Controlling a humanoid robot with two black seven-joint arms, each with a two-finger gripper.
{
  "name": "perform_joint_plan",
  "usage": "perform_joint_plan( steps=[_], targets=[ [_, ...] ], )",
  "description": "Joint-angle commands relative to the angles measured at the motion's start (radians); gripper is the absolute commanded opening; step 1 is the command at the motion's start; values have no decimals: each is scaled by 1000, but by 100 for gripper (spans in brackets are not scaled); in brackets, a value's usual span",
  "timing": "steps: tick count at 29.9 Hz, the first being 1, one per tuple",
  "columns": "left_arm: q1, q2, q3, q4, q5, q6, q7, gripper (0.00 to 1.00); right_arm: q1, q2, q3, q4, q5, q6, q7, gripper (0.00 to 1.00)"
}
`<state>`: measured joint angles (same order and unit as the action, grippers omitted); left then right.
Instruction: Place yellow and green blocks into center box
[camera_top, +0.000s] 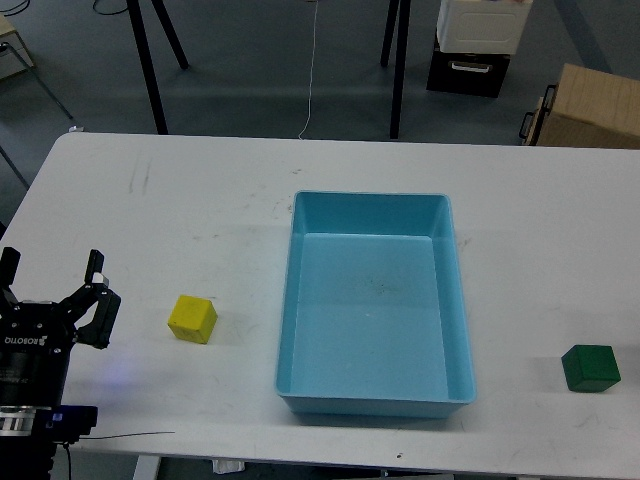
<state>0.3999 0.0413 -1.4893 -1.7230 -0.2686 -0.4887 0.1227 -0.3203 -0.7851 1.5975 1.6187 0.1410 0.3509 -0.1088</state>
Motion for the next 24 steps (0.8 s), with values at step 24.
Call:
perform_joint_plan(
  steps=[24],
  targets=[
    [-47, 0, 14, 72, 5, 0, 3, 100, 1388, -324, -1599, -83, -929, 138, -354, 100]
  ],
)
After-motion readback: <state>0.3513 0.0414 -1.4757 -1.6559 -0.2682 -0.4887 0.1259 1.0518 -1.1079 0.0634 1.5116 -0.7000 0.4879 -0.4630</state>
